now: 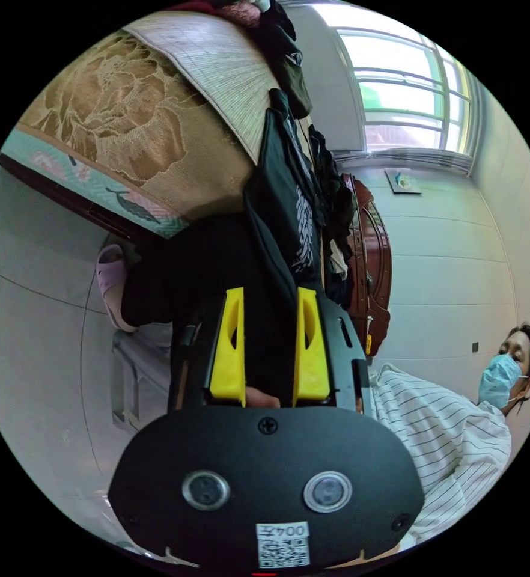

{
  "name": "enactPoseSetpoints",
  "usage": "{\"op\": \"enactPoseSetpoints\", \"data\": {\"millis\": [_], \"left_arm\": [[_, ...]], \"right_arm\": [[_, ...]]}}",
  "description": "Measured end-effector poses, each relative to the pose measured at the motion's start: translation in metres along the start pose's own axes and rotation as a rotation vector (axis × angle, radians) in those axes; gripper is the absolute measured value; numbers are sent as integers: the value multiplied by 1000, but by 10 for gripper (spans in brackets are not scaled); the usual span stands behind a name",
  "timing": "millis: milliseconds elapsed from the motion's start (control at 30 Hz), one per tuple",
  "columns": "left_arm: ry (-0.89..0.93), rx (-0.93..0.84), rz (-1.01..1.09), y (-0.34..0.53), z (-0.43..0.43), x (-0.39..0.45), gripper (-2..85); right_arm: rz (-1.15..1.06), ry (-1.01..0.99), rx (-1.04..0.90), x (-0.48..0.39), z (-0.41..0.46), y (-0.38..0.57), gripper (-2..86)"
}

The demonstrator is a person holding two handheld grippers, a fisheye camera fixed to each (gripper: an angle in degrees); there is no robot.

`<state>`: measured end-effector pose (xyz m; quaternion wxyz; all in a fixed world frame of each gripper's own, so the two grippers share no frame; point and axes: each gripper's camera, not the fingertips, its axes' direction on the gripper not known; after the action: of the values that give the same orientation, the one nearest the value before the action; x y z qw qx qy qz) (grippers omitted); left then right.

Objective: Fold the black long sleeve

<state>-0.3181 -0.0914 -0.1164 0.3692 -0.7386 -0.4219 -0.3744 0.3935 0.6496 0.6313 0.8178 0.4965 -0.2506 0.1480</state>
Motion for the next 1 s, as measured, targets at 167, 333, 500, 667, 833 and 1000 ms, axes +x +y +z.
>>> {"op": "enactPoseSetpoints", "data": {"millis": [167,333,500,667,833,1000], "left_arm": [[-38,-31,45,2,2,27,136],[-72,-43,74,11,3,51,134],[-30,-50,80,22,11,63,124],[-48,-72,75,32,31,68,119],[-49,-92,87,42,45,78,99],[-35,-126,111,46,73,86,72]], "right_arm": [[4,-33,23,-6,-7,4,112],[3,-74,41,-13,-13,8,103],[-15,-44,12,-22,-10,10,106],[-23,-38,-1,-29,-2,12,109],[-43,-59,-3,-38,0,19,100],[-68,-49,-7,-49,10,20,97]]}}
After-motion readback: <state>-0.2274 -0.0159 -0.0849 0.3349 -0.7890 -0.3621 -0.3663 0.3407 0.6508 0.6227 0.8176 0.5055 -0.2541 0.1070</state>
